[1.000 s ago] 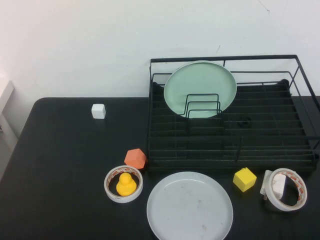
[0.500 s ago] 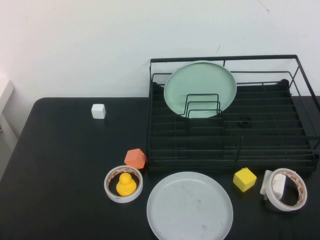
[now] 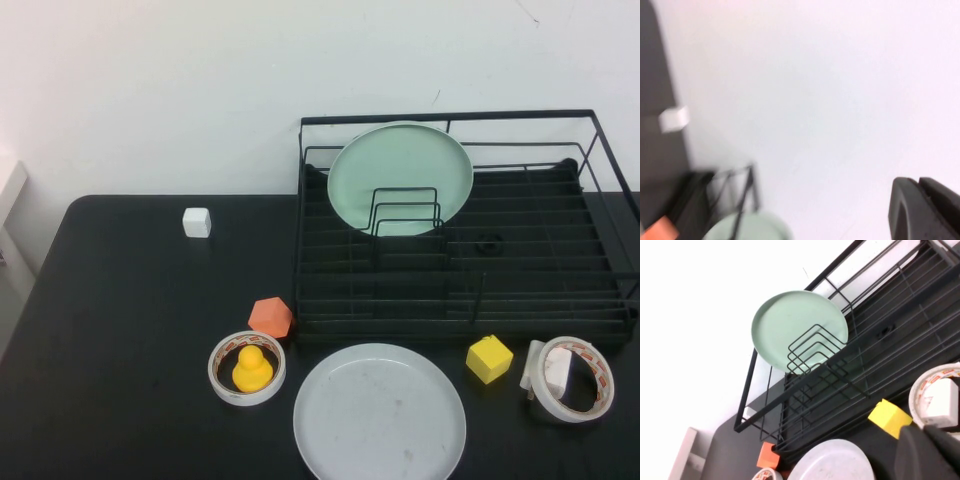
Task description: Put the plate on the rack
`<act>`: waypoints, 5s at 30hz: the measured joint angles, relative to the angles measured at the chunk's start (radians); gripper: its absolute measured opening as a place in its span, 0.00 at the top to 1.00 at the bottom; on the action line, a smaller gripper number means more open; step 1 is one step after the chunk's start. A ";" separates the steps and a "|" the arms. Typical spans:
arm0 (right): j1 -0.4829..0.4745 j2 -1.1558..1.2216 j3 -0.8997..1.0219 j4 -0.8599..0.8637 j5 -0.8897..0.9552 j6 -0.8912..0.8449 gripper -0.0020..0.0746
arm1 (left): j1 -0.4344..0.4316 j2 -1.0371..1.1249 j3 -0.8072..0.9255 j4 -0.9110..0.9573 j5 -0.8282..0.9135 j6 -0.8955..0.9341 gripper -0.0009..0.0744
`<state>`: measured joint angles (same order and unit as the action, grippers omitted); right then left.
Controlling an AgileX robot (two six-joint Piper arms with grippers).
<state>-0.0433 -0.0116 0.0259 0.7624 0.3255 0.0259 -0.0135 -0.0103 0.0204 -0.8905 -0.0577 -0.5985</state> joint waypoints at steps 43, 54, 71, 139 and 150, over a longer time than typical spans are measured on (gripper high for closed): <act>0.000 0.000 0.000 0.000 0.042 -0.210 0.97 | -0.465 1.647 -0.980 0.665 0.682 0.476 0.44; 0.000 0.000 0.000 0.000 0.043 -0.222 0.97 | -0.467 1.870 -0.988 0.492 0.444 0.546 0.39; 0.000 0.000 0.000 0.000 0.046 -0.231 0.97 | -0.486 1.991 -0.990 0.273 0.292 0.757 0.39; 0.000 0.000 0.000 0.560 0.258 -0.573 0.36 | -0.666 1.519 -0.994 -0.114 0.399 1.540 0.99; 0.000 0.000 0.000 0.577 0.266 -0.662 0.36 | -0.798 1.409 -0.989 -0.133 0.407 1.542 0.99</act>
<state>-0.0433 -0.0116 0.0259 1.3397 0.5916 -0.6361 -0.8113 1.3982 -0.9682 -1.0236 0.3491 0.9437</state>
